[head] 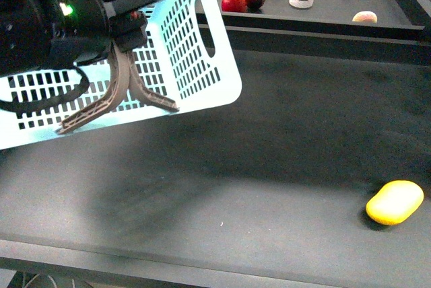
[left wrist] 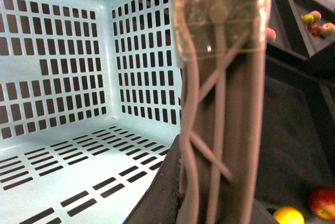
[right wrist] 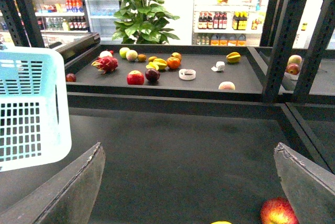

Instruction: Pick mango with right arm and hold basket with left

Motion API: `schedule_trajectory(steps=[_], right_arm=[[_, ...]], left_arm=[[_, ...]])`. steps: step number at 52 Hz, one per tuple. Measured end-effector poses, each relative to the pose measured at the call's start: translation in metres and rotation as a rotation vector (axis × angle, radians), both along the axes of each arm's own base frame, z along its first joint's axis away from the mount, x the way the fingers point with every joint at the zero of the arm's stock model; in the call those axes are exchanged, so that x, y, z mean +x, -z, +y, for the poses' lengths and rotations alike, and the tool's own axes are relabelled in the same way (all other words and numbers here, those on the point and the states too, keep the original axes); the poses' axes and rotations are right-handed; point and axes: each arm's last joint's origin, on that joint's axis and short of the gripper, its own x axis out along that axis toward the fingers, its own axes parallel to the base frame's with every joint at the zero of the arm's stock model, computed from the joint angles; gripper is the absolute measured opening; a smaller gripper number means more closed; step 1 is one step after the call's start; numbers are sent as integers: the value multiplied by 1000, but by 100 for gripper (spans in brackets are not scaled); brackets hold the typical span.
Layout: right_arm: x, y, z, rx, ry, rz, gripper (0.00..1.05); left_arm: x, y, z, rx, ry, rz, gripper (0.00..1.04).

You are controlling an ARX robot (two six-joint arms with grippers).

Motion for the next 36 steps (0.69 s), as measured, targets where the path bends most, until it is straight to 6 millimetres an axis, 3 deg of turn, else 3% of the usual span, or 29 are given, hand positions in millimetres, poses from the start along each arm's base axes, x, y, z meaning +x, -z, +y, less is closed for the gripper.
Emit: schedule_trajectory(steps=[16,36], right_arm=[[0,0,0,0,0,0,96],[0,0,0,0,0,0,96]], left_arm=[[-38,-3,-8,72,78,-105,5],[-53,-6,-31,28,282,-141,5]])
